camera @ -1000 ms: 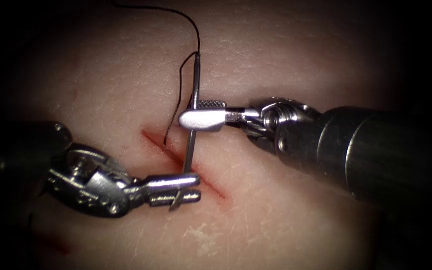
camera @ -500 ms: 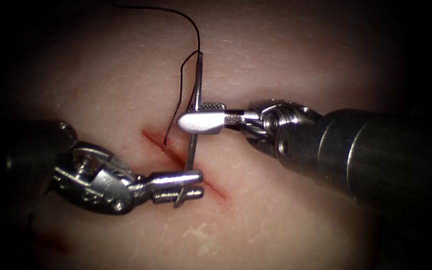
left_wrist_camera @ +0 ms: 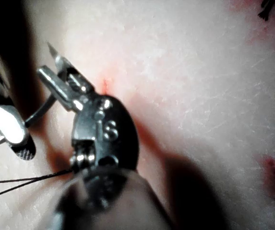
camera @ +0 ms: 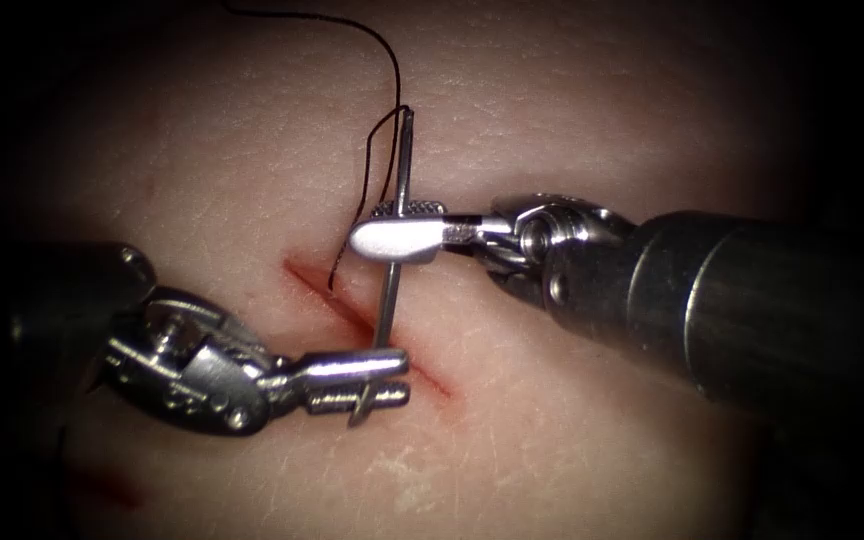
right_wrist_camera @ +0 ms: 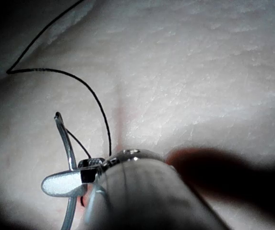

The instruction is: Wound Closure

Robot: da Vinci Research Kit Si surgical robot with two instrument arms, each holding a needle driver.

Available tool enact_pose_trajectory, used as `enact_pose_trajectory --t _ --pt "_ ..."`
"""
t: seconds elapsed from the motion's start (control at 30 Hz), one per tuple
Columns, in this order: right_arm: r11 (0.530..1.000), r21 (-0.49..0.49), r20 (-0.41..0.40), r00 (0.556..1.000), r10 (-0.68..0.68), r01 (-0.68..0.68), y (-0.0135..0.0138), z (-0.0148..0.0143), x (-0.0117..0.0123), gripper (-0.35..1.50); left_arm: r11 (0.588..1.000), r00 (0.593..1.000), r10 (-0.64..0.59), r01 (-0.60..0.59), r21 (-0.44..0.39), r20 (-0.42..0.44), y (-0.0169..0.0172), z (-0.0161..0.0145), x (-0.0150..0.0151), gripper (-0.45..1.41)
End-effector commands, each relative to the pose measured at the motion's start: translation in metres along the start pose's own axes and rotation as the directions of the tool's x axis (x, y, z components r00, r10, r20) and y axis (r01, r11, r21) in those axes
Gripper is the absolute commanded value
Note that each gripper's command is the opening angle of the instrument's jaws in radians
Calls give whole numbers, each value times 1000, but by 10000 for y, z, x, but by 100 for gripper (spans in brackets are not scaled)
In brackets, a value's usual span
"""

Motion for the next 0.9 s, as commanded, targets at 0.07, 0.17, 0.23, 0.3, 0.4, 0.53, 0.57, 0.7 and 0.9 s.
enact_pose_trajectory --t 0.07,0.17,0.23,0.3,0.4,0.53,0.57,0.7,0.9 --pt "1000 1 4 1000 4 -4 5 7 -6 118 1000 1000 0 0 0 -1 7 6 -3 -45" --pt "1000 5 7 1000 9 -9 5 7 -6 118 1000 1000 0 0 0 -1 7 6 -4 -45" --pt "1000 8 9 1000 9 -9 5 7 -7 116 1000 1000 0 0 0 -1 7 6 -4 -45" --pt "1000 9 10 1000 8 -8 4 7 -8 94 1000 1000 0 0 0 -1 7 6 -4 -45" --pt "1000 17 17 1000 6 -7 4 5 -9 -25 1000 1000 0 0 0 -1 7 7 -4 -45" --pt "1000 22 25 1000 11 -11 5 4 -10 -35 1000 1000 -1 1 1 0 7 7 -3 -45" --pt "1000 22 25 1000 11 -11 6 3 -10 -35 1000 1000 -1 1 1 1 7 8 -3 -45" --pt "1000 19 27 1000 12 -12 8 2 -8 -35 1000 1000 -1 1 2 2 7 9 -3 -45" --pt "1000 -2 -2 1000 17 -17 8 -2 -3 -35 996 996 -91 91 1 -5 5 8 -2 74"
